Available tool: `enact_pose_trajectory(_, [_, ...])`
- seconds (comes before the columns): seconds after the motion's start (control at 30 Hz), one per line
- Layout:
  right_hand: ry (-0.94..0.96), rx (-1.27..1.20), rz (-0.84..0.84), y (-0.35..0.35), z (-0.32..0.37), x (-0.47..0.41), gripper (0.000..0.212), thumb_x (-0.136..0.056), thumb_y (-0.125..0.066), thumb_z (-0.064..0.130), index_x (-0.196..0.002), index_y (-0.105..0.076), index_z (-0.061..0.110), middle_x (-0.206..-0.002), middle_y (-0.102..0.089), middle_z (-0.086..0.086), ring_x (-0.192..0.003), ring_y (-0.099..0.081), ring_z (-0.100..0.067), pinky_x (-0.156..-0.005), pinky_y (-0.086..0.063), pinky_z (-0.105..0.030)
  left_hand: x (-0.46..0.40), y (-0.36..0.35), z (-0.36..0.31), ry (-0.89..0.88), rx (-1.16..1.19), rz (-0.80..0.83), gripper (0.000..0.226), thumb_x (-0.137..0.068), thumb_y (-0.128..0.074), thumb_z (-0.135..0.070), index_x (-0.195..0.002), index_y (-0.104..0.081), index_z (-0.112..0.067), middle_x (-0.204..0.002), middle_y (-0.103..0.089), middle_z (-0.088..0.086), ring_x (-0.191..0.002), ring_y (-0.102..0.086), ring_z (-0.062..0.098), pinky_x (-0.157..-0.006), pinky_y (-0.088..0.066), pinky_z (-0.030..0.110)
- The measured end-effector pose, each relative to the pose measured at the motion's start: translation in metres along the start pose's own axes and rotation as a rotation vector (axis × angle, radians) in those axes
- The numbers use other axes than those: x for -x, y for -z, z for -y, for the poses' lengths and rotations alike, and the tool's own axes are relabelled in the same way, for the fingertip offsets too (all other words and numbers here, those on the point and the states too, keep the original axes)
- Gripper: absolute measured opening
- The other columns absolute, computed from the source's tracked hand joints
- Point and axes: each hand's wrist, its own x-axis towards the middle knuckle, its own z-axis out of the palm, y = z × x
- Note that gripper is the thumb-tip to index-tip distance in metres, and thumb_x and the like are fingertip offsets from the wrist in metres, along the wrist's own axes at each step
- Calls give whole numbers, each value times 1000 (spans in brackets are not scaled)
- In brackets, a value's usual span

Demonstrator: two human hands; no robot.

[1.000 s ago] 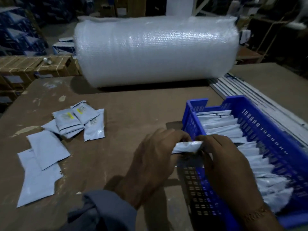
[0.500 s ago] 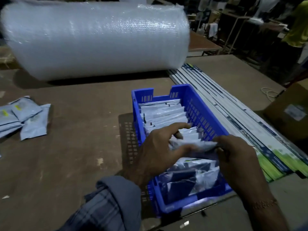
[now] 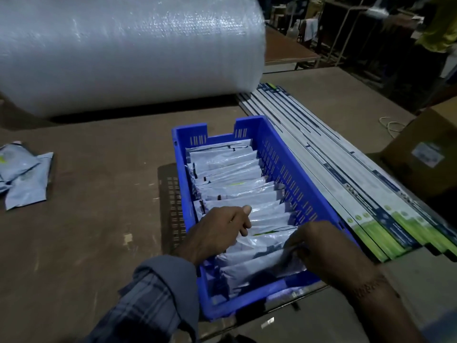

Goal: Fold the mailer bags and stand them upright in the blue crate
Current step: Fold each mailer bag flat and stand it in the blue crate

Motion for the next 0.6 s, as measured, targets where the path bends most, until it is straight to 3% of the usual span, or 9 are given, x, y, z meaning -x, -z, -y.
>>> enact_pose_trajectory(0.03, [-8,24,56,-5,0,-8,47,-76,-64,12,-93,-78,53,-85,-78,16,-84,-71,-2,-75,-59,-24,1,0,2,-25,-19,-20,53,-105,-39,-69,-91,-74,-32,-91,-76,-13,-76,-72,18,-77,-62,44])
enact_pose_trajectory(0.13, [-51,94,204,-21,2,-33,27,-77,-77,13,-97,-83,31,-88,-79,1,-87,-73,-15,-79,-59,-29,6,-4,5,-110,-116,-91,52,-102,-38,-72,-94,-69,-31,-91,-74,-15,-74,-69,5,-76,-61,45])
enact_pose_trajectory(0.27, [-126,76,292,-38,3,-46,24,-71,-89,18,-94,-84,26,-88,-80,1,-84,-74,-13,-83,-61,-30,15,-3,0,-227,-139,-244,44,-107,-43,-60,-94,-67,-25,-87,-71,-6,-72,-66,13,-71,-55,46])
enact_pose_trajectory(0.33, [-162,78,284,-42,-1,-48,23,-71,-89,18,-92,-84,26,-89,-80,3,-84,-74,-12,-84,-62,-31,18,-1,-2,-250,-51,-330,36,-109,-48,-52,-94,-68,-26,-85,-71,-7,-74,-67,15,-70,-55,44])
enact_pose_trajectory(0.47, [-270,130,208,-44,0,-43,22,-77,-81,14,-95,-81,25,-99,-77,1,-97,-73,-21,-86,-62,-39,24,0,-4,-295,88,-467,25,-110,-56,-32,-95,-75,-24,-83,-72,-9,-77,-69,9,-65,-52,24])
enact_pose_trajectory(0.6, [-287,160,29,-39,19,-36,36,-88,-67,16,-122,-67,29,-115,-71,-2,-106,-68,-25,-86,-58,-38,27,10,-2,-315,244,-671,26,-111,-54,-24,-96,-76,-20,-89,-72,-7,-84,-69,14,-77,-56,35])
